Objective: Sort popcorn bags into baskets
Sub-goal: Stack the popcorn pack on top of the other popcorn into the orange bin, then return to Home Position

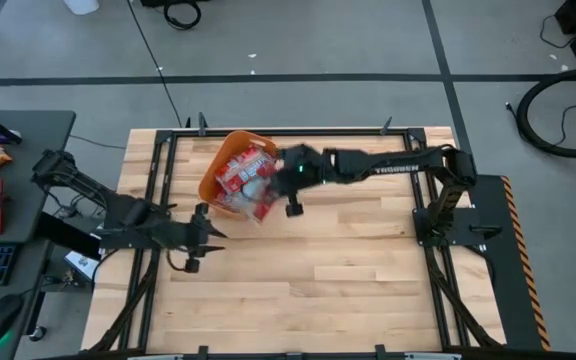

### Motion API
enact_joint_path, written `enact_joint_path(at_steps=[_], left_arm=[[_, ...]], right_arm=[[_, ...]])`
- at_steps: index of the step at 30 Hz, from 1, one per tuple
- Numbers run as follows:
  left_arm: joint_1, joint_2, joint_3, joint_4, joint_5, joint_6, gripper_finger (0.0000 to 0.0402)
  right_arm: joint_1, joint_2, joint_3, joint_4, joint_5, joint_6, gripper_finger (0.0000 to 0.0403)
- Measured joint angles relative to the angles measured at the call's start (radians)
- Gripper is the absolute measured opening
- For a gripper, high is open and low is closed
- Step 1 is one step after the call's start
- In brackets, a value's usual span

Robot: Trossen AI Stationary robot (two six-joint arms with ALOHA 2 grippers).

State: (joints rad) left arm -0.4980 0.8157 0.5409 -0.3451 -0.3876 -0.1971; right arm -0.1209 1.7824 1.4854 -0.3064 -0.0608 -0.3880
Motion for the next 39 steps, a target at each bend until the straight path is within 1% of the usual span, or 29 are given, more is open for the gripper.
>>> enact_joint_path(at_steps=[3,7,12,16,20,25,27,30,34,35,39], left_arm=[[0.002,-0.099,-0.073,0.097,-0.001,0.026,0.0144],[0.002,-0.229,-0.172,0.245,-0.003,0.036,0.0144],[0.002,-0.366,-0.264,0.375,-0.004,0.049,0.0144],[0.002,-0.438,-0.302,0.434,0.007,0.046,0.0144],[0.002,-0.471,-0.322,0.461,0.011,0.047,0.0144],[0.002,-0.470,-0.322,0.478,0.000,0.038,0.0144],[0.002,-0.470,-0.322,0.481,0.000,0.023,0.0144],[0.002,-0.470,-0.322,0.483,0.000,-0.002,0.0144],[0.002,-0.470,-0.322,0.483,-0.001,-0.015,0.0144],[0.002,-0.470,-0.322,0.482,-0.001,-0.016,0.0144],[0.002,-0.470,-0.322,0.455,-0.006,0.021,0.0144]], right_arm=[[-0.047,0.000,0.023,0.077,-0.028,-0.015,0.0000],[-0.107,0.019,0.068,0.107,-0.061,-0.030,0.0000],[-0.155,0.128,0.195,0.065,-0.113,-0.040,0.0000],[-0.170,0.223,0.308,0.028,-0.119,-0.070,0.0001],[-0.185,0.318,0.407,0.014,-0.158,-0.088,0.0001],[-0.211,0.442,0.491,-0.008,-0.199,-0.093,0.0003],[-0.221,0.486,0.510,-0.009,-0.203,-0.087,0.0011],[-0.234,0.541,0.528,-0.021,-0.203,-0.083,0.0037],[-0.238,0.543,0.535,-0.038,-0.198,-0.085,0.0082],[-0.237,0.535,0.535,-0.067,-0.195,-0.087,0.0092],[-0.237,0.478,0.534,-0.155,-0.170,-0.090,0.0117]])
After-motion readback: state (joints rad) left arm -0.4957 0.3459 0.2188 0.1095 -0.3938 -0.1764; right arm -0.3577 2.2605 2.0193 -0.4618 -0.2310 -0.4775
